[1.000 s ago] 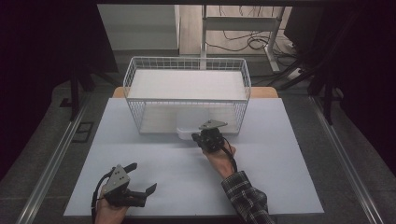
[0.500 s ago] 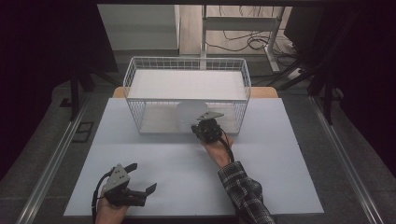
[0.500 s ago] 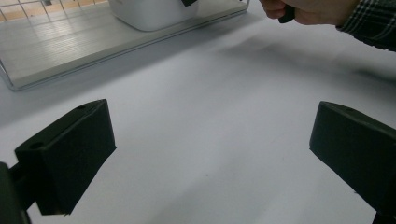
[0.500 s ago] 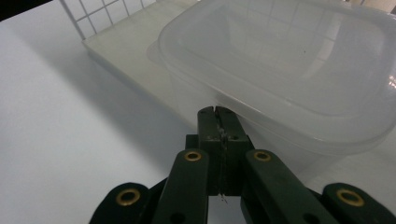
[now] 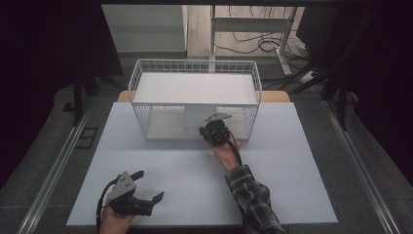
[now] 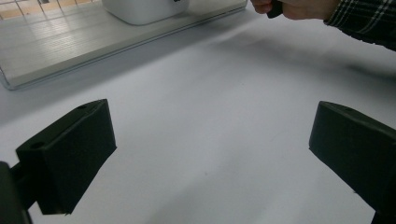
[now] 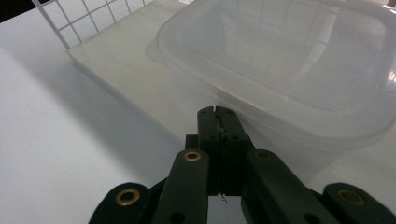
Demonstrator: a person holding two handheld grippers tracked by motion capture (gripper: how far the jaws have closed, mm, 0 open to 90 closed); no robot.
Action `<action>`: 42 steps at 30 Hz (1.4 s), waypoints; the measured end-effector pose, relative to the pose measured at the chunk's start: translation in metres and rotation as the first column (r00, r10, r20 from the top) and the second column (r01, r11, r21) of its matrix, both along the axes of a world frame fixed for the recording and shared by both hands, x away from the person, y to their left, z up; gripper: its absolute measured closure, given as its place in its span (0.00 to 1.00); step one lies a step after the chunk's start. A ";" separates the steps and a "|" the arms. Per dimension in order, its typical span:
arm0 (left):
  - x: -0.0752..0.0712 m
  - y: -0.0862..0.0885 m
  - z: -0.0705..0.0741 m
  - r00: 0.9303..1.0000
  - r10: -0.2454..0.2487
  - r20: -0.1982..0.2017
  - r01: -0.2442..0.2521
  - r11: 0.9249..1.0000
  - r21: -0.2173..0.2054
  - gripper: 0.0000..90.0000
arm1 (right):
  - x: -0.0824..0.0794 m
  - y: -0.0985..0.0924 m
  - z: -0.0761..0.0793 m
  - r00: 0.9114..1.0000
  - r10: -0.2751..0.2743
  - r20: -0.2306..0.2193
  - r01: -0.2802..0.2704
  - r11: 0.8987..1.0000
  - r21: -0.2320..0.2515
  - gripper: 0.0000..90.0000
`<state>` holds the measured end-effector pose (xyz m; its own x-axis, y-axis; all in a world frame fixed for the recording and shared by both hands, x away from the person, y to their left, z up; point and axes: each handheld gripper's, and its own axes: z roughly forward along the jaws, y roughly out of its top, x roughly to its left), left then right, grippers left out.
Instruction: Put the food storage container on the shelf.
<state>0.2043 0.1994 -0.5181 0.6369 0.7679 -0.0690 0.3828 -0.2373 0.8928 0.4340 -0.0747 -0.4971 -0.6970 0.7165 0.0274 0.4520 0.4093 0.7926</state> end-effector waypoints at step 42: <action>0.007 -0.007 -0.011 0.993 -0.057 -0.101 0.062 0.997 0.048 0.03 | -0.062 -0.027 0.006 0.990 0.138 -0.034 -0.135 0.989 0.061 0.02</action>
